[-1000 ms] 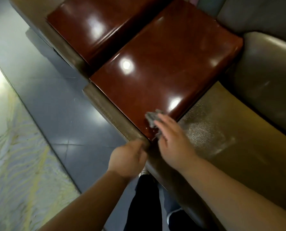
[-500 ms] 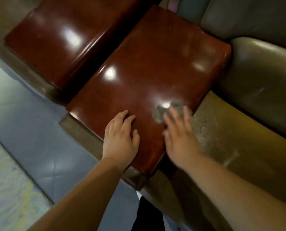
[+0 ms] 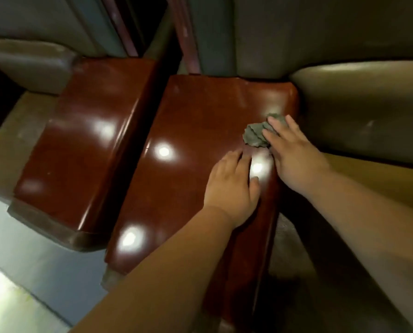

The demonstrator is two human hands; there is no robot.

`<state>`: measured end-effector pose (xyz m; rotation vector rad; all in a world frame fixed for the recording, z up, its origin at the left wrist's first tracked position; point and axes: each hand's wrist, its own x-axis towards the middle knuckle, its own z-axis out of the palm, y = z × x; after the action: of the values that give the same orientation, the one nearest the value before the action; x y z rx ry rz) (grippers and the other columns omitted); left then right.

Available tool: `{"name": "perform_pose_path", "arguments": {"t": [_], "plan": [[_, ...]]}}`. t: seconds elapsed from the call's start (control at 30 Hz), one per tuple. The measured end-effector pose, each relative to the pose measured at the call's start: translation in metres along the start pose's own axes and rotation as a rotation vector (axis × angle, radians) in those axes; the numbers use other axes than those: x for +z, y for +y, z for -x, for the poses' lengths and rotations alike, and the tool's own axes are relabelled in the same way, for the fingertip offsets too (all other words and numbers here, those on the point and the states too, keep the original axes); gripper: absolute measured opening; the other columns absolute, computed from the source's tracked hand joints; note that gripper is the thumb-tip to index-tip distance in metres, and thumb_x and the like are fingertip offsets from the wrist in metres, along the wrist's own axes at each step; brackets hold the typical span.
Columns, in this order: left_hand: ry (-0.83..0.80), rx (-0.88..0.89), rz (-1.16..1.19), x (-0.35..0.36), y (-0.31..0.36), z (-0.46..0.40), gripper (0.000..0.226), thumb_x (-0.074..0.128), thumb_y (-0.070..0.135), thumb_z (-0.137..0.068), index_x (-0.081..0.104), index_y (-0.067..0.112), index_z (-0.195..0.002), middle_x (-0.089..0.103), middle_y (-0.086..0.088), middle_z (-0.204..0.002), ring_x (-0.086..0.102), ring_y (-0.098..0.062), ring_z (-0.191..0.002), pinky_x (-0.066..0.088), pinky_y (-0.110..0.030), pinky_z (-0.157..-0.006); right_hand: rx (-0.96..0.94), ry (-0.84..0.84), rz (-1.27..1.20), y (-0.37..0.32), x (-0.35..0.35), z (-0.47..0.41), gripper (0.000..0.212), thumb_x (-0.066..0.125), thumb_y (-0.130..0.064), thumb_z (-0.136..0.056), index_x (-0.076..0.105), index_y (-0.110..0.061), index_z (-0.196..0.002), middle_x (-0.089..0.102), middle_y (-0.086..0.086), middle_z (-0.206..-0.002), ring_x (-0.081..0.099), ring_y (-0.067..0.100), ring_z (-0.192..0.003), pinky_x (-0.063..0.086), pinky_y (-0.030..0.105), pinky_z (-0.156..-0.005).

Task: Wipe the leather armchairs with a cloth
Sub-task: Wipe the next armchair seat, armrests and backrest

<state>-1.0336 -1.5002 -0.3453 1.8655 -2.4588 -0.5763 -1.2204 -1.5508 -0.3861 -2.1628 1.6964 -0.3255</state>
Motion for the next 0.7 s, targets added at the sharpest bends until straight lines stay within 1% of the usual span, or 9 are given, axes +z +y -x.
{"name": "perform_pose_path", "arguments": {"t": [0.1, 0.2, 0.27, 0.33, 0.37, 0.43, 0.53, 0.63, 0.7], "plan": [[-0.026, 0.052, -0.065, 0.010, 0.030, -0.030, 0.072, 0.031, 0.051, -0.104, 0.028, 0.014, -0.165, 0.022, -0.011, -0.173, 0.016, -0.029, -0.160, 0.014, -0.044, -0.131, 0.138, 0.045, -0.082, 0.034, 0.010, 0.073, 0.053, 0.055, -0.013, -0.104, 0.045, -0.016, -0.156, 0.032, 0.005, -0.168, 0.027, 0.028, -0.155, 0.030, 0.041, -0.120], [-0.067, 0.148, -0.162, 0.022, 0.056, -0.058, 0.073, 0.032, 0.054, -0.104, 0.024, 0.017, -0.167, 0.011, -0.008, -0.176, 0.007, -0.027, -0.163, 0.008, -0.046, -0.132, 0.227, -0.156, -0.080, 0.091, 0.025, 0.174, 0.077, 0.056, -0.008, -0.100, 0.020, -0.032, -0.164, 0.011, -0.005, -0.173, -0.002, 0.014, -0.157, 0.023, 0.036, -0.123], [-0.075, 0.208, -0.218, 0.023, 0.066, -0.078, 0.073, 0.037, 0.054, -0.104, 0.027, 0.017, -0.166, 0.010, -0.007, -0.177, 0.004, -0.025, -0.163, 0.005, -0.045, -0.132, 0.186, -0.232, -0.009, 0.128, 0.027, 0.226, 0.075, 0.050, -0.016, -0.104, 0.011, -0.030, -0.166, 0.003, -0.004, -0.175, -0.009, 0.021, -0.160, 0.014, 0.040, -0.130], [-0.089, 0.287, -0.270, 0.022, 0.074, -0.095, 0.071, 0.039, 0.054, -0.103, 0.035, 0.018, -0.164, 0.017, -0.006, -0.176, 0.008, -0.023, -0.163, 0.002, -0.043, -0.132, 0.038, -0.318, 0.119, 0.160, 0.023, 0.245, 0.066, 0.048, -0.026, -0.103, 0.023, -0.023, -0.164, 0.017, 0.002, -0.173, 0.005, 0.028, -0.161, 0.012, 0.044, -0.129], [-0.106, 0.334, -0.294, 0.023, 0.077, -0.103, 0.071, 0.037, 0.055, -0.101, 0.040, 0.018, -0.161, 0.024, -0.005, -0.174, 0.011, -0.022, -0.163, 0.002, -0.042, -0.132, 0.004, -0.318, 0.179, 0.179, 0.022, 0.241, 0.065, 0.050, -0.020, -0.102, 0.026, -0.020, -0.163, 0.021, 0.005, -0.172, 0.008, 0.030, -0.160, 0.011, 0.045, -0.130], [-0.172, 0.419, -0.350, 0.029, 0.084, -0.115, 0.073, 0.031, 0.059, -0.097, 0.046, 0.021, -0.158, 0.035, -0.003, -0.170, 0.018, -0.021, -0.161, 0.004, -0.041, -0.133, 0.230, -0.209, 0.187, 0.216, 0.015, 0.217, 0.064, 0.049, -0.011, -0.102, 0.030, -0.016, -0.162, 0.026, 0.012, -0.170, 0.006, 0.033, -0.159, 0.010, 0.048, -0.130], [-0.230, 0.420, -0.385, 0.057, 0.103, -0.124, 0.075, 0.028, 0.062, -0.095, 0.044, 0.024, -0.157, 0.040, -0.002, -0.166, 0.027, -0.022, -0.158, 0.015, -0.041, -0.131, 0.711, -0.189, 0.055, 0.243, 0.000, 0.175, 0.062, 0.036, -0.027, -0.107, 0.018, -0.012, -0.165, 0.013, 0.013, -0.172, -0.001, 0.040, -0.158, 0.003, 0.051, -0.130], [-0.326, 0.329, -0.271, 0.108, 0.130, -0.121, 0.077, 0.036, 0.064, -0.098, 0.027, 0.027, -0.165, 0.023, -0.001, -0.174, 0.019, -0.024, -0.161, 0.018, -0.045, -0.131, 0.496, -0.178, 0.105, 0.214, 0.018, 0.174, 0.063, 0.021, -0.039, -0.107, 0.019, -0.013, -0.166, 0.017, 0.014, -0.172, 0.002, 0.042, -0.158, 0.005, 0.055, -0.129], [-0.409, 0.267, -0.231, 0.149, 0.146, -0.114, 0.082, 0.030, 0.069, -0.100, 0.003, 0.032, -0.168, -0.003, 0.005, -0.178, -0.003, -0.022, -0.164, 0.005, -0.047, -0.132, 0.228, -0.135, 0.126, 0.191, 0.030, 0.200, 0.058, 0.031, -0.040, -0.108, 0.036, -0.015, -0.160, 0.033, 0.011, -0.166, 0.019, 0.039, -0.157, 0.022, 0.056, -0.126]]}}
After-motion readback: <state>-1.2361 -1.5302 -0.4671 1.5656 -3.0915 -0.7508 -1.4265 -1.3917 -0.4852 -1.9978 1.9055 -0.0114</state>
